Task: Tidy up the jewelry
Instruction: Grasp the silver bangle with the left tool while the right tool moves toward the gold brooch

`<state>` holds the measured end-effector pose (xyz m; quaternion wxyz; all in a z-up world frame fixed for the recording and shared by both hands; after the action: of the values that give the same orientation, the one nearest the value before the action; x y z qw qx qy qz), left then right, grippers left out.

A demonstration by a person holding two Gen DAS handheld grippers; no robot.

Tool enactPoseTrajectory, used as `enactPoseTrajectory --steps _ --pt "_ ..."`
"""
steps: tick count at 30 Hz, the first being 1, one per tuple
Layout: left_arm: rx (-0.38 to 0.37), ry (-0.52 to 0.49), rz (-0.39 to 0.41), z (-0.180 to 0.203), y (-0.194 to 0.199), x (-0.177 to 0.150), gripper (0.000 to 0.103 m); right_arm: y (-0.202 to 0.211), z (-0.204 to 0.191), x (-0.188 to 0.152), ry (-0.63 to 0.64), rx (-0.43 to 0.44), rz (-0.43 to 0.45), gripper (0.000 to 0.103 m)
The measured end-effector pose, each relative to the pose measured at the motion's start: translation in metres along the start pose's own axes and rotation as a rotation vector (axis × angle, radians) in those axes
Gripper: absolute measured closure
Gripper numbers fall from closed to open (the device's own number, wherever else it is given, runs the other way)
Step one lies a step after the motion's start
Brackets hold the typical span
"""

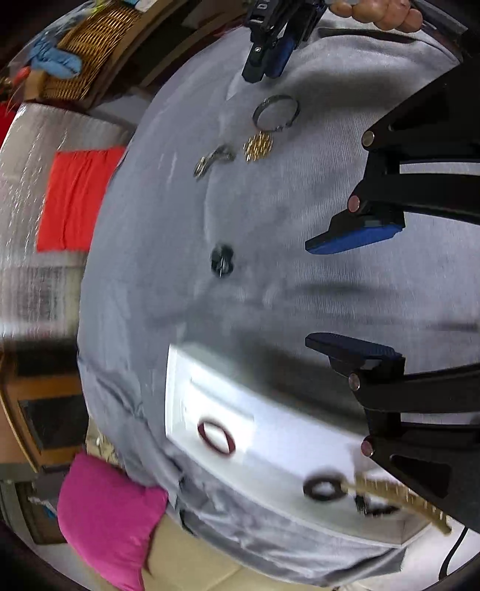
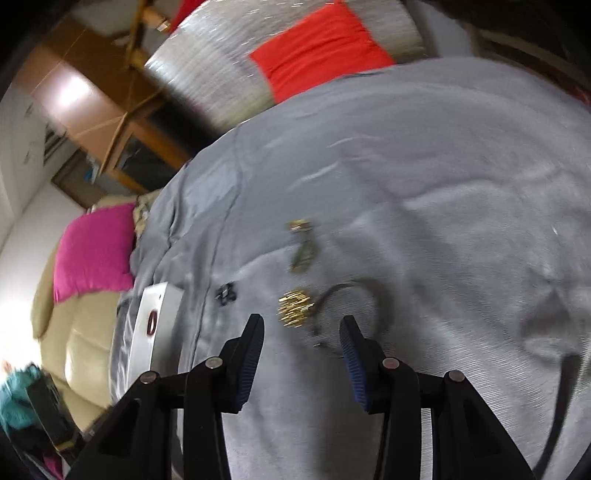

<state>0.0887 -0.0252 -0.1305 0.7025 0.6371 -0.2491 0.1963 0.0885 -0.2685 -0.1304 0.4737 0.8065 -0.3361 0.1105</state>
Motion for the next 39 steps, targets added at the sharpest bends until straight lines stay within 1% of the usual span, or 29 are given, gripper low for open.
enactPoseTrajectory --steps 2,6,9,11,13,15,17,19,21,24,27,32,34,37,38,39 --pt "-0.026 -0.022 -0.002 0.018 -0.005 0.001 0.058 0.002 0.018 0.005 -0.049 -0.008 0.004 0.058" --pt "-0.120 -0.062 -0.018 0.058 -0.013 0.000 0.058 0.008 0.037 0.010 -0.103 -0.013 0.016 0.057" --pt "-0.199 -0.084 -0.040 0.091 -0.020 -0.002 0.058 0.011 0.044 0.012 -0.116 -0.019 0.021 0.057" --pt "-0.229 -0.113 -0.034 0.111 -0.021 -0.003 0.058 0.011 0.046 0.014 -0.110 -0.024 0.024 0.057" --pt "-0.251 -0.167 -0.021 0.133 -0.021 -0.004 0.058 0.014 0.051 0.017 -0.113 -0.035 0.034 0.057" --pt "-0.259 -0.212 -0.005 0.150 -0.022 -0.004 0.053 0.016 0.057 0.019 -0.131 -0.032 0.040 0.057" --pt "-0.262 -0.248 0.020 0.167 -0.023 -0.002 0.030 0.017 0.065 0.021 -0.153 -0.031 0.037 0.057" --pt "-0.268 -0.264 0.034 0.177 -0.027 0.001 0.025 0.018 0.071 0.022 -0.162 -0.033 0.035 0.057" --pt "-0.277 -0.278 0.021 0.186 -0.035 0.001 0.025 0.020 0.075 0.024 -0.168 -0.031 0.032 0.057" --pt "-0.268 -0.285 -0.013 0.191 -0.051 0.001 0.025 0.023 0.081 0.025 -0.178 -0.028 0.034 0.057" --pt "-0.286 -0.285 -0.047 0.199 -0.065 -0.001 0.025 0.027 0.086 0.027 -0.196 -0.017 0.038 0.057" --pt "-0.267 -0.314 -0.056 0.213 -0.082 -0.004 0.025 0.028 0.088 0.028 -0.204 -0.006 0.037 0.057" --pt "-0.250 -0.326 -0.040 0.216 -0.086 -0.004 0.023 0.029 0.089 0.028 -0.205 -0.006 0.037 0.057" --pt "-0.270 -0.328 -0.032 0.221 -0.085 -0.005 0.023 0.030 0.090 0.029 -0.203 -0.008 0.039 0.057" --pt "-0.267 -0.330 -0.025 0.222 -0.085 -0.005 0.024 0.031 0.091 0.029 -0.202 -0.010 0.039 0.057" --pt "-0.264 -0.334 -0.017 0.222 -0.085 -0.004 0.028 0.031 0.091 0.029 -0.201 -0.012 0.040 0.057"
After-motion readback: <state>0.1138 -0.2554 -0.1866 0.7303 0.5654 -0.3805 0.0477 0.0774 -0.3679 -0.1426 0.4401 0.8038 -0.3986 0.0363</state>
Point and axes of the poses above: each gripper's, at about its wrist camera, not at the fingertips, and y roughly against the way its jaws point, z to its right, x to its top, the point moved 10 cm from there along -y, roughly the way its jaws point, and after that the axes turned 4 degrees about y, right-handed, at the moved point
